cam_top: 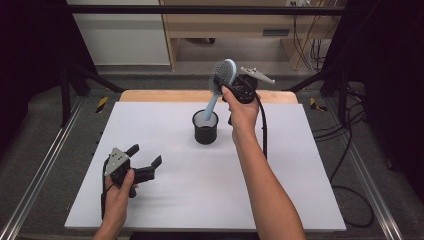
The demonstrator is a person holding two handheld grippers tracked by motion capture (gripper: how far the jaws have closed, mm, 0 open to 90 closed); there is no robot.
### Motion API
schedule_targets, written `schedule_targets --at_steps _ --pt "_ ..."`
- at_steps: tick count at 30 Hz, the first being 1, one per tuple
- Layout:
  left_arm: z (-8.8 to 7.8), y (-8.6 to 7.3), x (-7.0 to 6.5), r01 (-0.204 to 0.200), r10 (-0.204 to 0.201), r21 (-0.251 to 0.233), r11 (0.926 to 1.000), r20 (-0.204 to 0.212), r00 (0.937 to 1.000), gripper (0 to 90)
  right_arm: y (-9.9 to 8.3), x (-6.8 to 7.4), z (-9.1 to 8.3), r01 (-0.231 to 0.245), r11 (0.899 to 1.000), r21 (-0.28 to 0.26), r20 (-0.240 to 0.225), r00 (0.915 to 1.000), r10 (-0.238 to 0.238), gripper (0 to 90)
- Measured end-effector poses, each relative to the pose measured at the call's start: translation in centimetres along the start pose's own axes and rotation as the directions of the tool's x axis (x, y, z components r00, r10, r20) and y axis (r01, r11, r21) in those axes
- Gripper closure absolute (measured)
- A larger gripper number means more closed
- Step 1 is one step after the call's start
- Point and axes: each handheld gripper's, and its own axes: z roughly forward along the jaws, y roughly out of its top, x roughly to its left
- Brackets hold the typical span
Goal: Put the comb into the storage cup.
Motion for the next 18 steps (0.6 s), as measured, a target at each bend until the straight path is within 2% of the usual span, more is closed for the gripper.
schedule_targets --at_steps 12,18 --pt "-0.20 -0.02 0.00 -0.001 0.001 -0.002 1.0000 -0.007 1.0000 2.6 0.05 -0.31 -0.35 -0.012 1.000 -0.002 0.007 0.9999 0.012 51.2" --pt "-0.15 -0.03 0.06 0.003 -0.003 0.001 1.0000 -0.005 1.0000 2.6 -0.23 -0.16 -0.01 -0.002 1.000 0.005 0.003 1.0000 0.002 51.2"
